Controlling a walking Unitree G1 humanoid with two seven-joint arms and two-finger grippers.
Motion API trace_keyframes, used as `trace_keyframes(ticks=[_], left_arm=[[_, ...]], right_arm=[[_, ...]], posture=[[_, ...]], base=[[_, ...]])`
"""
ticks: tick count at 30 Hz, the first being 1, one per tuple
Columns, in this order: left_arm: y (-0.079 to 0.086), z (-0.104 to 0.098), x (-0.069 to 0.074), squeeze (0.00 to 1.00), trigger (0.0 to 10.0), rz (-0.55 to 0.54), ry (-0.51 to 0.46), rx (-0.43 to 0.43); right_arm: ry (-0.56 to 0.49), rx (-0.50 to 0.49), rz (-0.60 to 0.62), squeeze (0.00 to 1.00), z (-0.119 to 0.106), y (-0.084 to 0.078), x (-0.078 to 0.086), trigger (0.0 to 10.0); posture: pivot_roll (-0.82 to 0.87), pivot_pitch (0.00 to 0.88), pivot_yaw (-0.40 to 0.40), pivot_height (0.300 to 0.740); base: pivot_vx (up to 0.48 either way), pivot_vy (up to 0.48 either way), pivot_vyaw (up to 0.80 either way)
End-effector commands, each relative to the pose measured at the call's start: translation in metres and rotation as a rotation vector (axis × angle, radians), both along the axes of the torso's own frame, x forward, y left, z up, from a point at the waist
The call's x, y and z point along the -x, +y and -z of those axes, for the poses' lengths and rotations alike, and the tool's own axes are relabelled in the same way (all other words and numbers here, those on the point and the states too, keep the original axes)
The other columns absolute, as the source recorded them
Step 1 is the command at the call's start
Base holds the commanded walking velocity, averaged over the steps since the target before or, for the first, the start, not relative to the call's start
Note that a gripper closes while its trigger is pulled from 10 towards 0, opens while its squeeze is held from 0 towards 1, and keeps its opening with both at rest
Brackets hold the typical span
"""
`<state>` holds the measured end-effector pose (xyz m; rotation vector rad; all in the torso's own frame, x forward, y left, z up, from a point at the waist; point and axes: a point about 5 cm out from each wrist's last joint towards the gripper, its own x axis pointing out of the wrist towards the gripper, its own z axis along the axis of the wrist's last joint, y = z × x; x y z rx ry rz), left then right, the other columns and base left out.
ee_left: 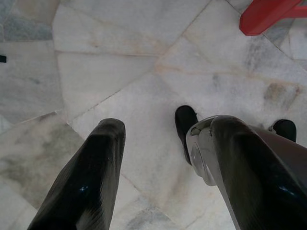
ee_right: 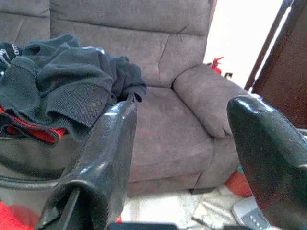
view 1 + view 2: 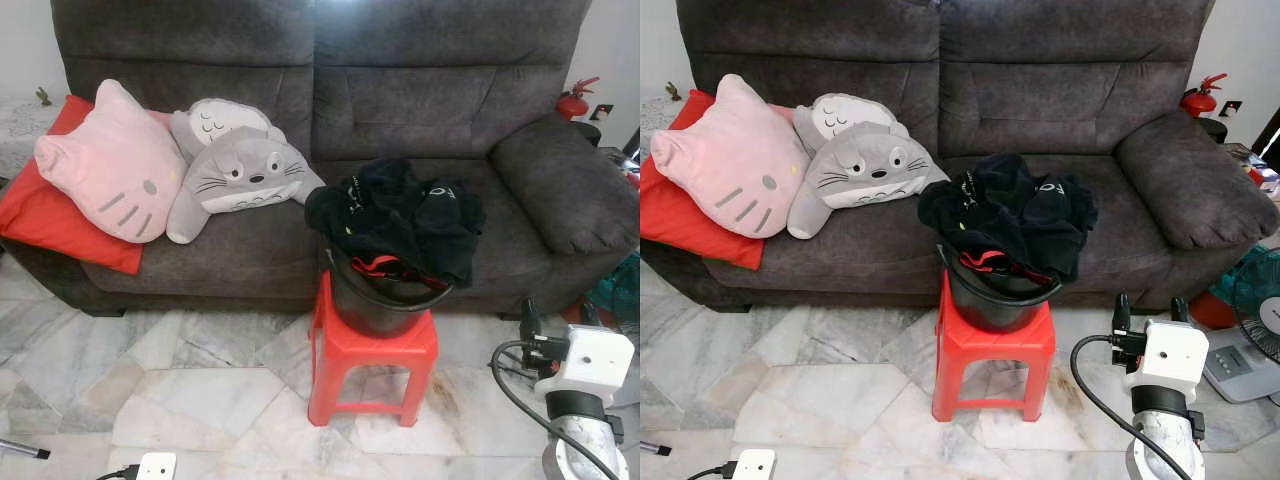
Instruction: Hang hanger
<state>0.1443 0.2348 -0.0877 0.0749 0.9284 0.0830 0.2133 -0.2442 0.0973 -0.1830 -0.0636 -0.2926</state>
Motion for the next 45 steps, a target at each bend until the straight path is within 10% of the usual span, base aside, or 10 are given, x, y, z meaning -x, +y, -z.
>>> trace_keyframes(ticks=[1, 36, 45], left_arm=[[0.001, 0.003, 0.006, 0.00, 10.0, -0.007, 0.027, 0.008], [-0.005, 0.000, -0.005, 0.00, 10.0, -0.019, 0.001, 0.007], [-0.004, 0.001, -0.002, 0.00, 10.0, -0.060, 0.009, 0.001]], right_arm=[[-0.003, 0.000, 0.000, 0.00, -0.004, 0.002, 0.000, 10.0], [0.055, 0.093, -0.091, 0.00, -0.011, 0.004, 0.001, 10.0], [0.194, 0.151, -0.208, 0.00, 0.007, 0.019, 0.026, 10.0]], posture=[[-0.18, 0.044, -0.007, 0.740], [-0.21, 0.000, -0.020, 0.740], [-0.20, 0.000, -0.040, 0.740]], base=[[0.326, 0.000, 0.00], [0.217, 0.000, 0.00], [0.000, 0.000, 0.00]])
